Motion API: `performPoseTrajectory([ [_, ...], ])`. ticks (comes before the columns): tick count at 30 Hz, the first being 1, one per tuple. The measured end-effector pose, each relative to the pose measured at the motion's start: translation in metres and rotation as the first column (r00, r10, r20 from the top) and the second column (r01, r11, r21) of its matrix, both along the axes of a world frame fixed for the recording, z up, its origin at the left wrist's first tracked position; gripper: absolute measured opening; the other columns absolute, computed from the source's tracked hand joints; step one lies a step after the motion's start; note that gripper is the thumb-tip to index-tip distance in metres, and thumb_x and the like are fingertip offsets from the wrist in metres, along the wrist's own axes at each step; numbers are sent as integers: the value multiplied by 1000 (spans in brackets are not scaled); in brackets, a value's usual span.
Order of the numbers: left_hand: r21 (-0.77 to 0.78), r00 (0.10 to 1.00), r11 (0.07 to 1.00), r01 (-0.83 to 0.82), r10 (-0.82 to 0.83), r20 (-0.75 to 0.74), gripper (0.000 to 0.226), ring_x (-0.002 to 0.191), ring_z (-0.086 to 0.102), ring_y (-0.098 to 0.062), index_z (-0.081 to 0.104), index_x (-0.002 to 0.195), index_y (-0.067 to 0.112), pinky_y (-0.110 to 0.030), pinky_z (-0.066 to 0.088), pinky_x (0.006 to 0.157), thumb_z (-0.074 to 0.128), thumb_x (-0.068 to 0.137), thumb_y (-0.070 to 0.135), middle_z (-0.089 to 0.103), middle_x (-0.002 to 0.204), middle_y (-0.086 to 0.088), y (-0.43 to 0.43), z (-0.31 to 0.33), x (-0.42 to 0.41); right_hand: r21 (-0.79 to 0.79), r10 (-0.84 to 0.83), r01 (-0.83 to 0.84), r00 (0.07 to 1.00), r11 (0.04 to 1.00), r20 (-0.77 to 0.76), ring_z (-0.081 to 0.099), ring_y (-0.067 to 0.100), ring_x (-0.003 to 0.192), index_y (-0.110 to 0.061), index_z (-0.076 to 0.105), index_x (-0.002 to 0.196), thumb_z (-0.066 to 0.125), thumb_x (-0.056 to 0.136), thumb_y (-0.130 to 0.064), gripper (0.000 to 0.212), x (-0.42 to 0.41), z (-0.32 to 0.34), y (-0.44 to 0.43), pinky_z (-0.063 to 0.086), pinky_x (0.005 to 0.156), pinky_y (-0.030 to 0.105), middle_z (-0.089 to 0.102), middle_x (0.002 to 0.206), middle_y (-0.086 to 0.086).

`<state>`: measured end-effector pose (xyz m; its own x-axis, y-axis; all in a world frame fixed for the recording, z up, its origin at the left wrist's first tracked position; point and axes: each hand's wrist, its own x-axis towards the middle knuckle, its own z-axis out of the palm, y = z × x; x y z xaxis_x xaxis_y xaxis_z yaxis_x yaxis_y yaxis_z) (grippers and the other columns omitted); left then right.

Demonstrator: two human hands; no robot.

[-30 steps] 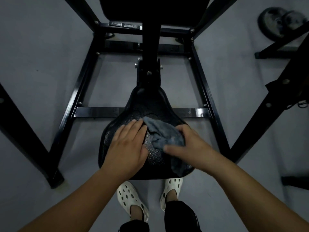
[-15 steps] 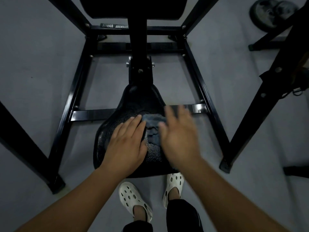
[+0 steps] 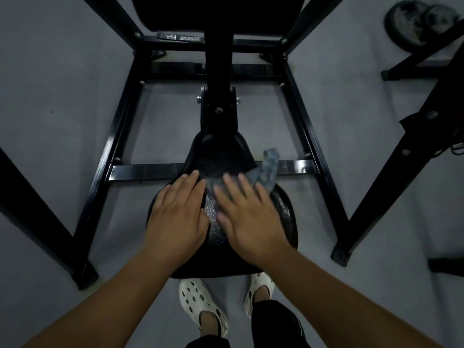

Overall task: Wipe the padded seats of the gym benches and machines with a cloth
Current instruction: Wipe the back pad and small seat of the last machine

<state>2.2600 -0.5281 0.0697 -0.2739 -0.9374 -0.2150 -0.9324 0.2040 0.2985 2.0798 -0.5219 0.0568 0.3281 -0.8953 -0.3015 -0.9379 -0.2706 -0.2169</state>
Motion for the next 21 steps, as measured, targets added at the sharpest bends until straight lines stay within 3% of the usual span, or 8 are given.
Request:
performPoseTrajectory([
  [3, 8, 1000, 1000, -20, 20, 3, 61, 143, 35, -24, 46, 145, 10, -44, 27, 116, 32, 90, 33, 38, 156, -7, -6, -1, 3, 46, 80, -83, 995, 995, 58, 18, 23, 153, -31, 31, 155, 28, 103, -49, 55, -30, 4, 19, 29, 115, 50, 21, 165, -2],
  [5, 0, 1000, 1000, -27, 27, 8, 61, 143, 36, -24, 47, 144, 11, -44, 28, 116, 32, 89, 33, 39, 156, -7, -11, -1, 4, 51, 0, -2, 999, 999, 45, 11, 25, 154, -32, 22, 157, 19, 104, -50, 57, -32, -5, -25, 32, 114, 52, 10, 167, -1],
  [7, -10, 999, 1000, -16, 16, 28, 61, 141, 38, -24, 49, 143, 11, -45, 29, 115, 33, 88, 33, 41, 154, -7, -17, -1, 7, 107, -177, 169, 982, 980, 62, 3, 27, 154, -31, 8, 160, 15, 104, -52, 59, -9, -16, -85, 25, 119, 52, -4, 168, -1],
  [9, -15, 998, 1000, -6, 7, 54, 61, 140, 40, -26, 50, 142, 9, -46, 32, 114, 33, 88, 32, 44, 153, -9, -22, -2, 11, 112, -227, 220, 973, 969, 51, -2, 28, 154, -30, 5, 160, 15, 105, -53, 60, 19, -19, -112, 12, 123, 51, -5, 168, 0],
  [13, 16, 998, 999, -41, 40, 49, 61, 136, 47, -29, 53, 140, 7, -47, 38, 110, 35, 87, 32, 48, 149, -11, -27, -5, 16, -13, 182, -182, 982, 983, 40, 8, 26, 154, -30, 21, 158, 20, 104, -50, 58, 3, -7, -48, 13, 123, 50, 14, 167, 0],
  [15, 34, 998, 999, -34, 32, 51, 61, 134, 48, -29, 53, 139, 7, -47, 41, 108, 36, 87, 33, 49, 149, -11, -24, -6, 17, 33, 234, -236, 971, 971, 48, 10, 23, 154, -34, 23, 157, 21, 103, -52, 57, -25, -5, -41, 20, 121, 51, 14, 167, -3],
  [19, 33, 997, 997, -62, 61, 41, 60, 134, 47, -27, 52, 140, 8, -47, 42, 108, 36, 88, 32, 47, 150, -10, -19, -8, 21, 114, -84, 84, 996, 990, 2, -12, 23, 153, -40, 6, 158, 13, 103, -56, 57, 9, -19, -119, 11, 120, 58, -8, 167, -6],
  [21, 30, 994, 995, -96, 95, 48, 60, 133, 48, -28, 53, 138, 6, -48, 43, 107, 37, 87, 31, 48, 148, -12, -18, -10, 26, 45, -28, 29, 999, 999, -19, -7, 25, 154, -37, 16, 157, 13, 104, -55, 57, 50, -19, -128, 3, 121, 55, 2, 168, -3],
])
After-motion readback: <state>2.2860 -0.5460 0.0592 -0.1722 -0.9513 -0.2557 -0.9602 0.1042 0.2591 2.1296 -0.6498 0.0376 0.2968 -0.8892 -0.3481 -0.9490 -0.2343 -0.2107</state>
